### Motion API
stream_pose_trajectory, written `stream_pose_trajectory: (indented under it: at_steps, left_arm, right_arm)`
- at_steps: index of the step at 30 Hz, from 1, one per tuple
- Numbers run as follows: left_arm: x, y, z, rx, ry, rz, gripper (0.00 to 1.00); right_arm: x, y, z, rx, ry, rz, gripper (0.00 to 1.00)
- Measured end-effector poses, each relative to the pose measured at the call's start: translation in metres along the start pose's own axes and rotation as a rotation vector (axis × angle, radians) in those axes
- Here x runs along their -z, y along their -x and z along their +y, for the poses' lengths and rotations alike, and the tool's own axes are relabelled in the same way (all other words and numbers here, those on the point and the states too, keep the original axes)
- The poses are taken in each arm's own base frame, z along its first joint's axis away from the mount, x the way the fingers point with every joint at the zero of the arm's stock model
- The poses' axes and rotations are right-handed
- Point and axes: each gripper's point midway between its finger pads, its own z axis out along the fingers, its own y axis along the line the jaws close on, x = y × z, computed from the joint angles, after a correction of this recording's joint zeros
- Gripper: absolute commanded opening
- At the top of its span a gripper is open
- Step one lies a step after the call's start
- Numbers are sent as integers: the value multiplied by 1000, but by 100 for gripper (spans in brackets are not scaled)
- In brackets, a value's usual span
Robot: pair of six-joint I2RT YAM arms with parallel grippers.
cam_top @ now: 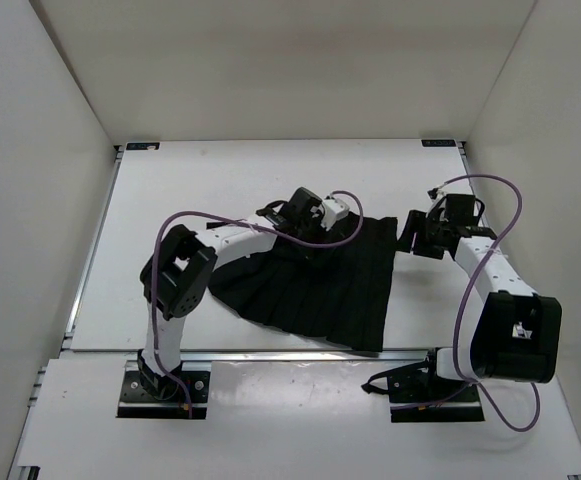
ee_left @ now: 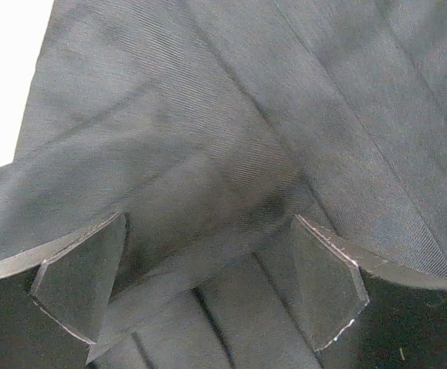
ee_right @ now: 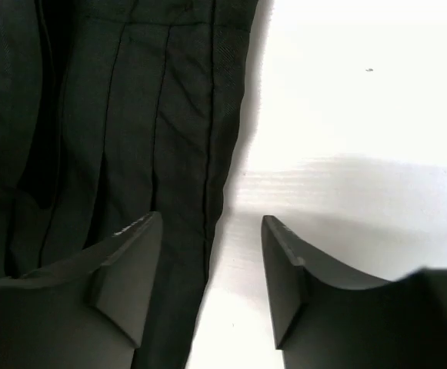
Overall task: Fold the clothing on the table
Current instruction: Flatten the skirt out
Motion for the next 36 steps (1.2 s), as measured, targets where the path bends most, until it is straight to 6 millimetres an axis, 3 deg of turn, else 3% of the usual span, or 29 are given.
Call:
stream_pose_trajectory:
  at_steps: [1,4,7,10,12,18,24,27,31,34,36]
  left_arm:
    - [-4,-4,-4,-8,-7,12,98]
    - [-10,-12,-10,-17,-17,38,83]
    - [-12,-14,-7,-4,-7,43,57]
    - [-11,-13,-1,18,12,40,12]
    - [-11,-11,2,32,29,39,0]
    - [-6,13,14,98,97,-18,0]
    - [6,22,35,166,154,-51,0]
    - [15,26,52,208,187,-73,0]
    - [30,34,71,238,229,-107,0]
    - [41,41,83,252,250,-128,0]
    - [50,54,95,264,267,-161,0]
  right_arm:
    - [-1,0,-1,-2,0,0,56]
    - [-8,0,-3,-6,5,11,60]
    - [-19,-1,-3,-8,8,39,60]
    - [-33,2,-3,4,4,60,60]
    - [-42,7,-1,18,-8,72,60]
    - [-62,26,1,26,-18,47,54]
    - [-85,31,-8,-13,-29,69,28]
    - [-97,27,-11,-29,-31,93,2]
    - [-104,28,-10,-41,-22,108,0]
    - [-105,50,-4,-27,-11,90,1]
    - [-102,87,4,-1,-3,48,0]
